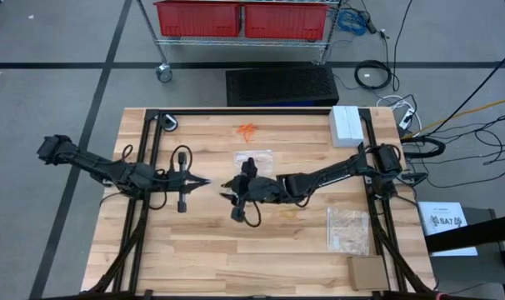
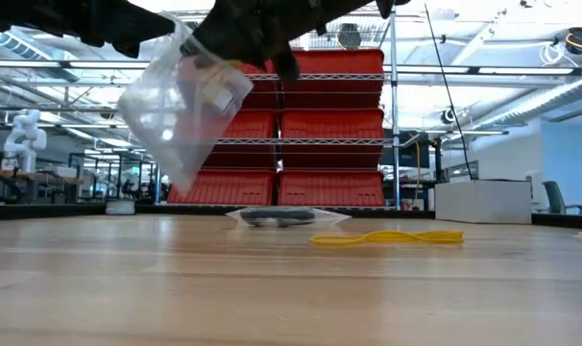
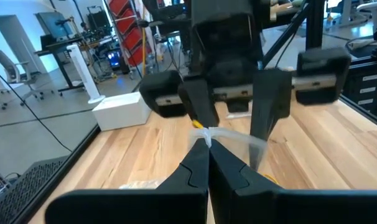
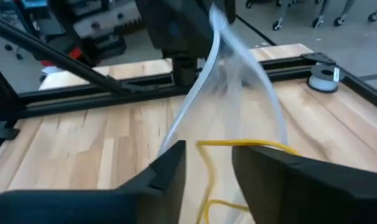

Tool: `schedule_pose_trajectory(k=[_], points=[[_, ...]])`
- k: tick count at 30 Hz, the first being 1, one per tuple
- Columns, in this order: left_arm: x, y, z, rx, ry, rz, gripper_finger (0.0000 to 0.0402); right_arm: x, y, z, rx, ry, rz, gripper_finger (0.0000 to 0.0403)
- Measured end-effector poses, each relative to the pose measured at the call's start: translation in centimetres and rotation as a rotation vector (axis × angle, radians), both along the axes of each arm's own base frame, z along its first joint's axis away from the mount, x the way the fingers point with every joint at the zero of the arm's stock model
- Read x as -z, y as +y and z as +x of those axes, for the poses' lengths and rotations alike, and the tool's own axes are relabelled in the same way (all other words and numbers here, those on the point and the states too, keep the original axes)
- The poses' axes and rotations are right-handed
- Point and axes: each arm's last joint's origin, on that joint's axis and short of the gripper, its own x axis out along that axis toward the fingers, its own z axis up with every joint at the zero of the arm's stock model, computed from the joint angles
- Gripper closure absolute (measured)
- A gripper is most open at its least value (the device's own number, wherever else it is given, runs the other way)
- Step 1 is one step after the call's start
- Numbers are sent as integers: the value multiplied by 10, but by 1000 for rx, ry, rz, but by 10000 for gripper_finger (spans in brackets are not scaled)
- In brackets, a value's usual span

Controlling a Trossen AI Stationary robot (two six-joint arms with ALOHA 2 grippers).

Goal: Sort rubber bands
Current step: Put the right yellow rubber band on the zip bag

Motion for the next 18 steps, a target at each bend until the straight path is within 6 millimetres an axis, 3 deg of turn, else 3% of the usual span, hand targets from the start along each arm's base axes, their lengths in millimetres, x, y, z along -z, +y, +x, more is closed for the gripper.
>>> schedule_pose_trajectory(k=[10, 18], points=[[0, 0, 0, 0, -1, 0, 401, -30, 4, -15, 5, -48, 67, 244], [3, 1, 8, -21, 6, 0, 401, -38, 4, -16, 8, -16, 63, 274]])
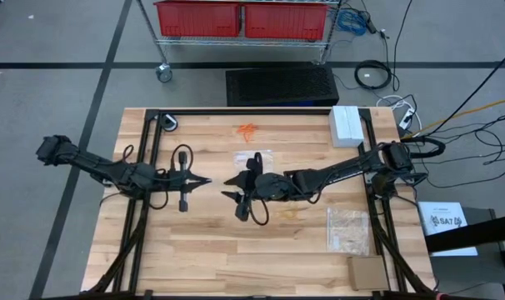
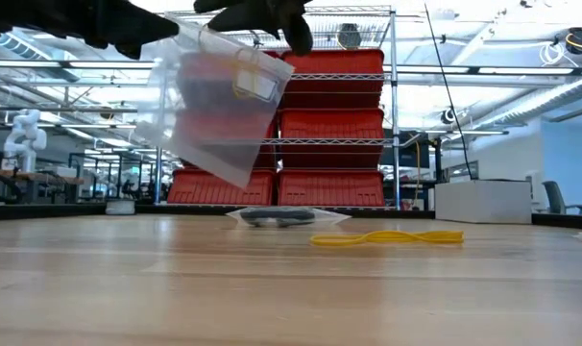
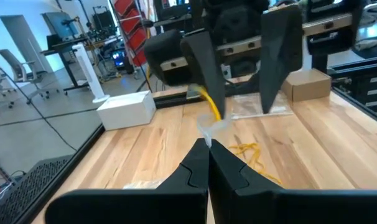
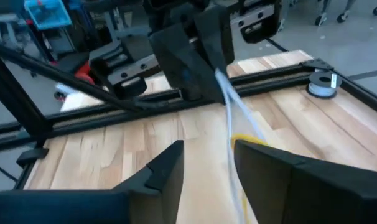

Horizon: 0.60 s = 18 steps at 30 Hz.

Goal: Sort rubber bands
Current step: Put the right yellow rubber band on the zip bag

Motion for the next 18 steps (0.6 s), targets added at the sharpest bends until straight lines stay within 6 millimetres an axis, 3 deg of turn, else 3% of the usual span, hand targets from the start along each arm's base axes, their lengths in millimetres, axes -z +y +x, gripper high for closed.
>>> schedule_pose_trajectory(k=[12, 18], points=[[2, -1, 11, 27, 0, -4, 401, -30, 0, -2, -2, 154, -47, 299], [2, -1, 11, 28, 1, -5, 401, -42, 11, -20, -57, 411, -112, 301]])
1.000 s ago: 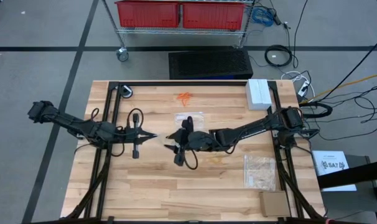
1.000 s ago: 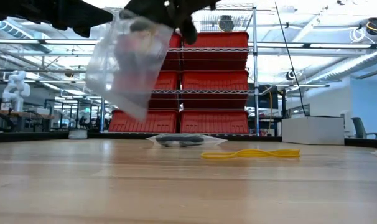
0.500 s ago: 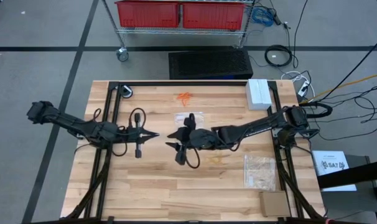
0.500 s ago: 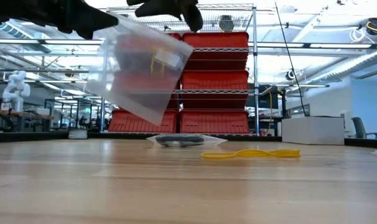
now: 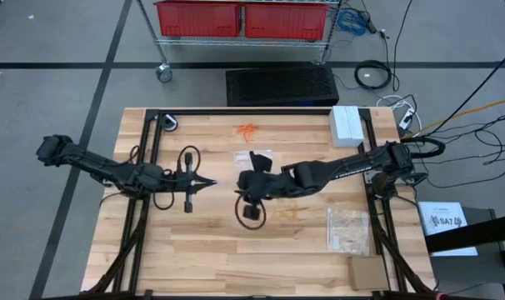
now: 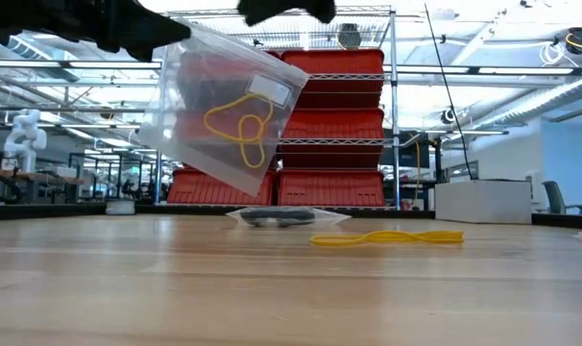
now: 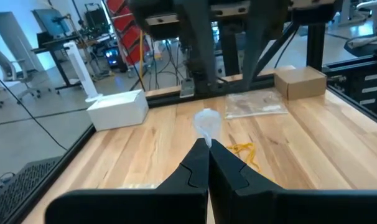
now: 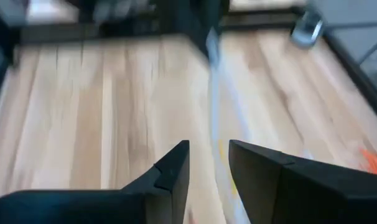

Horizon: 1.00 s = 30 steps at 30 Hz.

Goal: Sort rubber bands
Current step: Put the right yellow rubber band on the zip bag

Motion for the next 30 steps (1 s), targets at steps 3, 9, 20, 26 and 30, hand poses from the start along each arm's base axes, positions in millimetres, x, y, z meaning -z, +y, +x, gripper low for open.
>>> schedule_pose_trajectory(k=[3, 9, 20, 26, 30], points=[[0, 0, 0, 0, 1, 0, 401, 8, 10, -10, -97, 131, 24, 315], [0, 0, 0, 0, -2, -1, 401, 53, 27, -35, -109, 381, 69, 369], [-5, 1, 0, -16, -132, -58, 401, 124, 43, -87, 9, 174, 171, 402], [8, 2, -2, 28, -246, -60, 401, 121, 28, -106, 277, -194, 32, 395], [7, 2, -2, 111, -269, -58, 401, 121, 14, -105, 301, -284, 45, 357]])
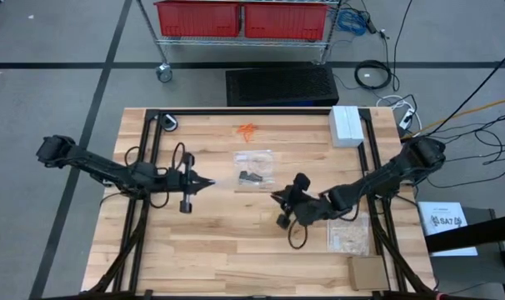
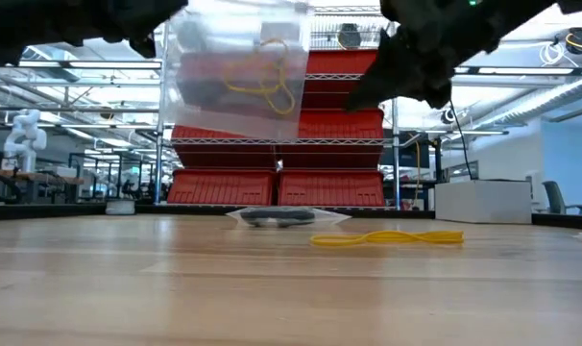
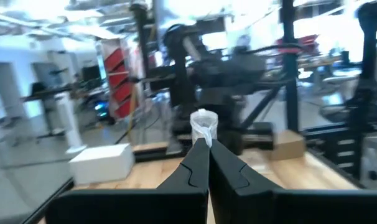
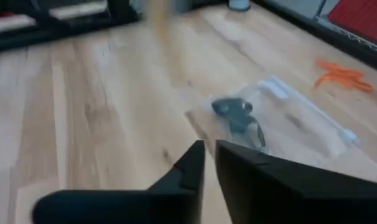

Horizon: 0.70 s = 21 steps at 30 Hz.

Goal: Sort rubber bands
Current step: Put the right yellow rubber band on the zip bag

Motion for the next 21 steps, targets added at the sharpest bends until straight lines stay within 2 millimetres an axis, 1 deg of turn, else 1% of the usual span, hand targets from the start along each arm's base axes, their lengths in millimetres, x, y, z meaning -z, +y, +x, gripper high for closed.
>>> schedule_pose_trajectory(k=[4, 8, 10, 12, 14, 16, 18, 21], points=[[1, 1, 1, 22, 3, 7, 401, -10, -7, 10, -62, -102, 1, 299], [1, 2, 1, 17, 7, 8, 402, -22, -5, 16, -177, -195, -4, 243], [1, 2, 1, 17, 7, 8, 401, -23, -4, 16, -202, -209, 4, 224], [1, 2, 1, 20, 8, 8, 402, -23, -4, 16, -201, -210, 4, 214], [1, 2, 1, 23, 8, 9, 401, -25, -4, 17, -195, -223, -11, 211], [1, 2, 1, 23, 8, 9, 401, -26, -4, 17, -201, -234, -29, 217], [1, 2, 1, 23, 8, 8, 401, -29, -5, 18, -206, -254, -48, 237], [2, 2, 1, 23, 12, 9, 401, -33, -5, 19, -195, -287, -78, 286]])
